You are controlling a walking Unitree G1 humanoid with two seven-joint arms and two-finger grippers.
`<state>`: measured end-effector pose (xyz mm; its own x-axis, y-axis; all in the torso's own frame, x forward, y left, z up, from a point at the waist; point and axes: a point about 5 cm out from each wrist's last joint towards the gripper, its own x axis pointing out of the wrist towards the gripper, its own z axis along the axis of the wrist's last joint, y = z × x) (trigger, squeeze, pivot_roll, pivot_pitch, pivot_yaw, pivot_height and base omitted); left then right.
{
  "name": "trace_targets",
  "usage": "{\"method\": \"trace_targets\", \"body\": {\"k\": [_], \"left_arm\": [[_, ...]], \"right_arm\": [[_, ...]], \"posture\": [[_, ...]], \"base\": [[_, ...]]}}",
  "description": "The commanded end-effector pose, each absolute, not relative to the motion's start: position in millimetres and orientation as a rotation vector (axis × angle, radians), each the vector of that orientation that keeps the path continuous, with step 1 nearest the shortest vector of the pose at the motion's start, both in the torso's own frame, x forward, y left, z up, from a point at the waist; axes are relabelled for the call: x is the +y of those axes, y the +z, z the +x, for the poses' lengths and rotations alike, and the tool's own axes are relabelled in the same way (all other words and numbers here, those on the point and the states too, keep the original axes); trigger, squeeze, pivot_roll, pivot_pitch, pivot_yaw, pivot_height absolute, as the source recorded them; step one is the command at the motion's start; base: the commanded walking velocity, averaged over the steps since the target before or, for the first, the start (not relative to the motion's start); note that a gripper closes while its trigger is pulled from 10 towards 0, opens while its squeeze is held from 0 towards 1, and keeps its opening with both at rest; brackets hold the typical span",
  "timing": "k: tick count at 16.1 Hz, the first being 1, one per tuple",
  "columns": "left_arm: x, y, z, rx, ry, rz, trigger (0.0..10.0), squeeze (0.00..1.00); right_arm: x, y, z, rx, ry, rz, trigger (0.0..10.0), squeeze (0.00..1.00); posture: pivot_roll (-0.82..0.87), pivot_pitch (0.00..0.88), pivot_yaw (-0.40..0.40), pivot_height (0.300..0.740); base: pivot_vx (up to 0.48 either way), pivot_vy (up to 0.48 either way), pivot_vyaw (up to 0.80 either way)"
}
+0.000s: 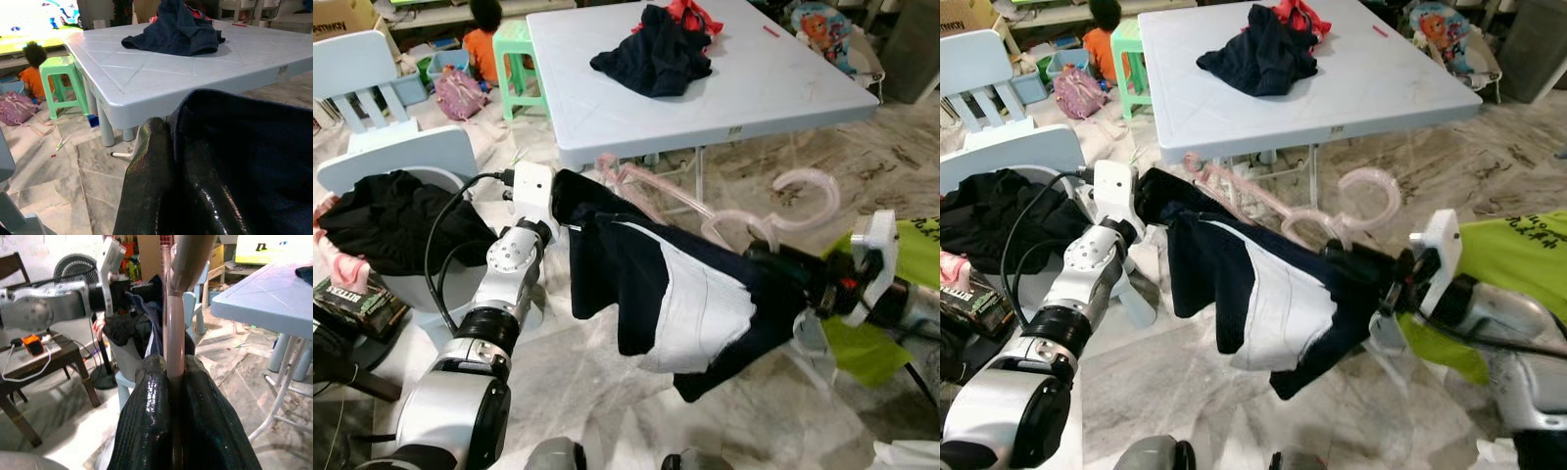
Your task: Hang hanger
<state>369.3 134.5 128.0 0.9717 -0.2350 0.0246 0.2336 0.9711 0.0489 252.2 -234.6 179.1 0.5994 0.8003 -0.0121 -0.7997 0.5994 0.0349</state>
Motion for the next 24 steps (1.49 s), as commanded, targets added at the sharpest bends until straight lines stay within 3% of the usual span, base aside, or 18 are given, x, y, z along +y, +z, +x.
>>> {"method": "trace_targets", "body": {"k": [1,4,8,10,14,18,19,20,21,24], "left_arm": [[162.6,131.2,371.1,-0.028,-0.107,0.008,0.0,0.00],[122.7,118.5,359.9,-0.007,-0.249,-0.039,0.0,0.00],[76.4,104.7,337.8,0.016,-0.461,-0.039,0.0,0.00],[73.5,99.2,330.9,0.037,-0.499,-0.016,0.0,0.00],[81.8,100.8,330.3,0.026,-0.465,0.006,0.0,0.00],[118.2,102.8,325.9,-0.006,-0.216,0.024,0.0,0.00],[129.7,101.7,320.6,0.002,-0.146,0.023,1.1,0.00],[134.3,99.5,316.8,0.021,-0.127,0.029,6.1,0.00],[137.2,97.7,313.4,0.035,-0.131,0.011,10.0,0.00],[136.0,107.4,314.9,0.002,-0.126,-0.003,10.0,0.00]], "right_arm": [[-253.9,203.3,265.7,-0.109,0.730,0.047,10.0,0.00],[-253.1,222.2,311.2,-0.319,0.223,0.205,10.0,0.00],[-197.7,210.1,327.4,-0.321,0.147,0.219,10.0,0.00],[-189.3,210.7,329.7,-0.370,0.078,0.189,10.0,0.00],[-194.8,200.5,326.6,-0.356,0.123,0.220,10.0,0.00],[-202.3,162.3,311.9,-0.239,0.072,0.081,10.0,0.00],[-201.6,149.2,305.5,-0.198,0.059,0.024,10.0,0.00],[-200.0,142.5,303.1,-0.175,0.055,0.005,10.0,0.00],[-198.5,136.4,302.2,-0.147,0.045,0.018,10.0,0.00],[-188.6,132.0,302.0,-0.138,0.069,0.000,10.0,0.00]], "posture": [[-0.05,0.031,0.026,0.740],[-0.05,0.032,0.027,0.740],[-0.02,0.022,0.019,0.740],[-0.02,0.013,0.017,0.740],[-0.02,0.010,0.003,0.740],[-0.03,0.010,-0.001,0.740],[-0.02,0.010,0.001,0.740],[-0.02,0.011,0.002,0.740],[-0.02,0.011,0.002,0.740],[-0.01,0.013,-0.002,0.740]], "base": [[0.000,0.000,0.00],[0.000,0.000,0.00],[0.000,0.000,0.00],[0.000,0.000,0.00],[0.000,0.000,0.00],[0.000,0.000,0.00],[0.000,0.000,0.00],[0.000,0.000,0.00],[0.000,0.000,0.00],[0.000,0.000,0.00]]}}
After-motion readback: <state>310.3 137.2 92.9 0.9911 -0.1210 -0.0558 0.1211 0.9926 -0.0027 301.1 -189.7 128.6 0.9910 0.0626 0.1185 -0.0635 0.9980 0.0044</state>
